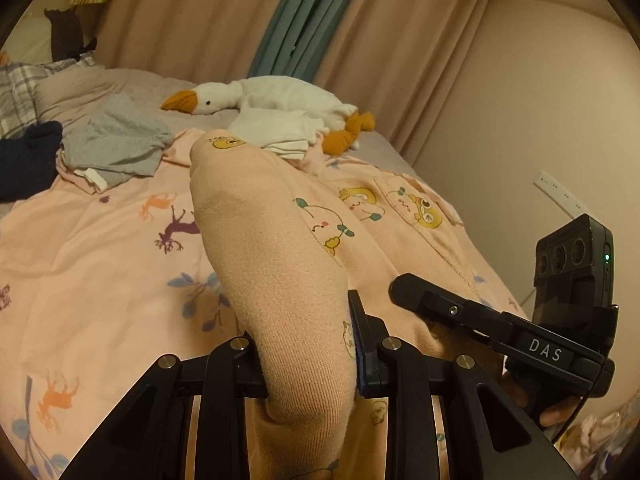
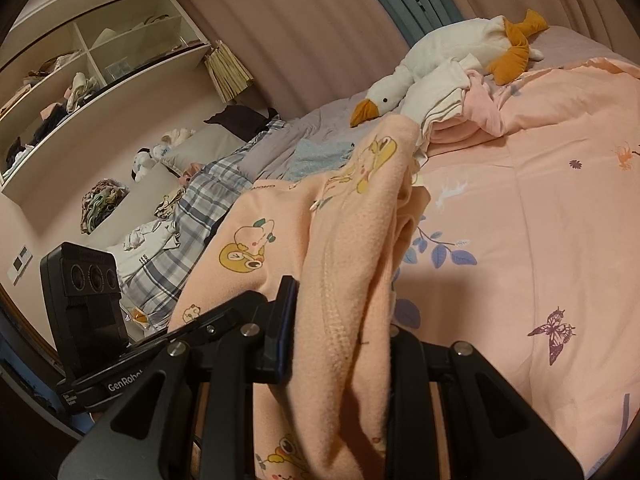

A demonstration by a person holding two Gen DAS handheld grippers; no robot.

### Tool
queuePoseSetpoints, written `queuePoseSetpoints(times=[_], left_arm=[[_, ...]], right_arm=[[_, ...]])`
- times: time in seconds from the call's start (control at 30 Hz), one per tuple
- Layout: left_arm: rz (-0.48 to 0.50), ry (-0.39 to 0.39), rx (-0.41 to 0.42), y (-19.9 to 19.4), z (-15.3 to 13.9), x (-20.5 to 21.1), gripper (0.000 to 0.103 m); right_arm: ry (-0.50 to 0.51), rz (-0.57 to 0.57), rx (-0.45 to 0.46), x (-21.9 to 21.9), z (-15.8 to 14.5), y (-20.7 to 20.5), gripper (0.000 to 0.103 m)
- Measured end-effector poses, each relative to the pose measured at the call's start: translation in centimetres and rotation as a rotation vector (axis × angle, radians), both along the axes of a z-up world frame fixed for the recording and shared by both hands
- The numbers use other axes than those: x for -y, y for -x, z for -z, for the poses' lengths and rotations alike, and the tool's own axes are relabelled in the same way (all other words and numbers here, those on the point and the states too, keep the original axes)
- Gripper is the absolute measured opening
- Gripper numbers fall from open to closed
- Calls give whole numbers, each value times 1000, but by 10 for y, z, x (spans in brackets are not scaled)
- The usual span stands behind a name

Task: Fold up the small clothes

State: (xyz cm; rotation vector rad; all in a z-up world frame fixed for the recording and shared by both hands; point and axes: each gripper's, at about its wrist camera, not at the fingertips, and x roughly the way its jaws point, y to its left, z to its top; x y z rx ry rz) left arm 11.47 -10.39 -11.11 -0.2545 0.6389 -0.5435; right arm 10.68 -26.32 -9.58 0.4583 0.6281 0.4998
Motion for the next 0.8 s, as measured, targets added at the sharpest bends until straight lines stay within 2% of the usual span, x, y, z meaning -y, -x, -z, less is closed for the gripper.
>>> queuePoseSetpoints(times=[0.8], left_arm=[[-30,-43,-60,-10,16,-2,26]], right_arm=[[14,-8,-65,-17,18,-15,25]])
